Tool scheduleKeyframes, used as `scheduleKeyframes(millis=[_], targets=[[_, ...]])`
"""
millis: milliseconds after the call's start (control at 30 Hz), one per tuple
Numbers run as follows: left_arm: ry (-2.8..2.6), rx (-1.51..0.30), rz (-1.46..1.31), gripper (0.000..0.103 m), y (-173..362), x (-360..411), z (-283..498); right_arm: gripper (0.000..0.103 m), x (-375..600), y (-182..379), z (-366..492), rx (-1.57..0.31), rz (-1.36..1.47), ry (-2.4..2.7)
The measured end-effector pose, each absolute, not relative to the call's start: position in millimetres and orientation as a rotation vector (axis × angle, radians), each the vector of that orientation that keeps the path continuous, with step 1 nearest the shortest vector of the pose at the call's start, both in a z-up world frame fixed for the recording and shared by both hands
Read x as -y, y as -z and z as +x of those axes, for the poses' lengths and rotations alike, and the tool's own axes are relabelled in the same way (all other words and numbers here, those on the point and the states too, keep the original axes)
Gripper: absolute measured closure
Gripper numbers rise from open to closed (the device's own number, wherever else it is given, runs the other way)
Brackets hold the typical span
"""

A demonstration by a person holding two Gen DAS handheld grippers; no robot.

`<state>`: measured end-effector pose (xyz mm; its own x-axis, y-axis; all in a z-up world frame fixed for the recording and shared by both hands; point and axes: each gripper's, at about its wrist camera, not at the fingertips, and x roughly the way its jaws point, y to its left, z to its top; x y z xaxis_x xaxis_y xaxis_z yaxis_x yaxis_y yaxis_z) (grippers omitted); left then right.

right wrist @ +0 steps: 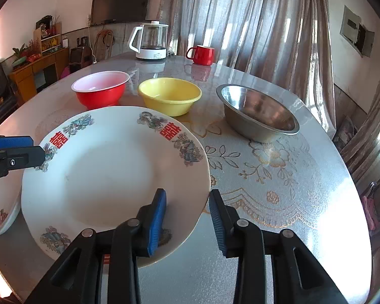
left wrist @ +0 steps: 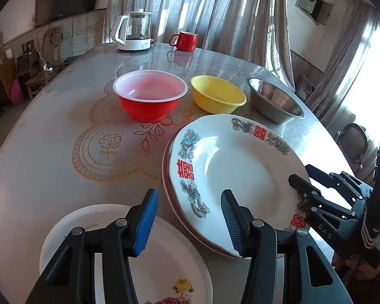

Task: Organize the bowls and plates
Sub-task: 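Grasp the rim of the pink-rose plate with the left tool and lift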

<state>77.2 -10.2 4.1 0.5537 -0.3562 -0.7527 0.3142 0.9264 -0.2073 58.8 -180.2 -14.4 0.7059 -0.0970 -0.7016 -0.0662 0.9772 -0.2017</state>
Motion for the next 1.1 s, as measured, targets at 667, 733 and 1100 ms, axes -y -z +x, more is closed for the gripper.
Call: scheduleKeyframes(millis=[667,733,1100], targets=[[0.224,-0.859,-0.1,0.023,-10,-34,59,0.056,184,1,49,-0.769,-0.124,-0.011],[0.215,-0.86,-0.105,0.022,-9,-37,56,0.056,185,-4,45,-0.765,-0.071,-0.057],[0.165,-0.857,-0.13,0.022,-7,-61,49,0.056,172,-25,35,-0.774,0.17,-0.404]])
